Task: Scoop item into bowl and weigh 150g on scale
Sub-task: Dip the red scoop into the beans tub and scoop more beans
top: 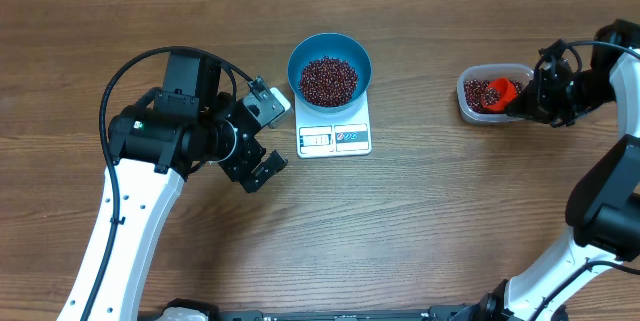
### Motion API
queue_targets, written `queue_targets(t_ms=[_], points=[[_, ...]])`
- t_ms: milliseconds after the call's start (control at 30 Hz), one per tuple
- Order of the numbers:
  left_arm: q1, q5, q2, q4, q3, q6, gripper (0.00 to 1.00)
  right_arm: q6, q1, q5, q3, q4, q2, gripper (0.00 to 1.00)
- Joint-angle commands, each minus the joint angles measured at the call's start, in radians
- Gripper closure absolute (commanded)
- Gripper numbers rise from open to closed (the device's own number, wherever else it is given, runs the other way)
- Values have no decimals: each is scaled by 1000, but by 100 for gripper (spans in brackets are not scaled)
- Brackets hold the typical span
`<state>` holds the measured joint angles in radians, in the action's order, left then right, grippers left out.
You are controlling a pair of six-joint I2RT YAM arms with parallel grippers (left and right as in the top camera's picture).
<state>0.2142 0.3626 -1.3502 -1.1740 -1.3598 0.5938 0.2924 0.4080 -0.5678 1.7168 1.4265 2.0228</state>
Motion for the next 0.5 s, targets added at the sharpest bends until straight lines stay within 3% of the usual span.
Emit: queue_targets(t_ms=[0,467], points=[[-5,0,15,3,3,-18,1,99,20,-172,17,19,0,96],[-5,0,15,3,3,-18,0,110,-26,-398,20,55,-5,96]])
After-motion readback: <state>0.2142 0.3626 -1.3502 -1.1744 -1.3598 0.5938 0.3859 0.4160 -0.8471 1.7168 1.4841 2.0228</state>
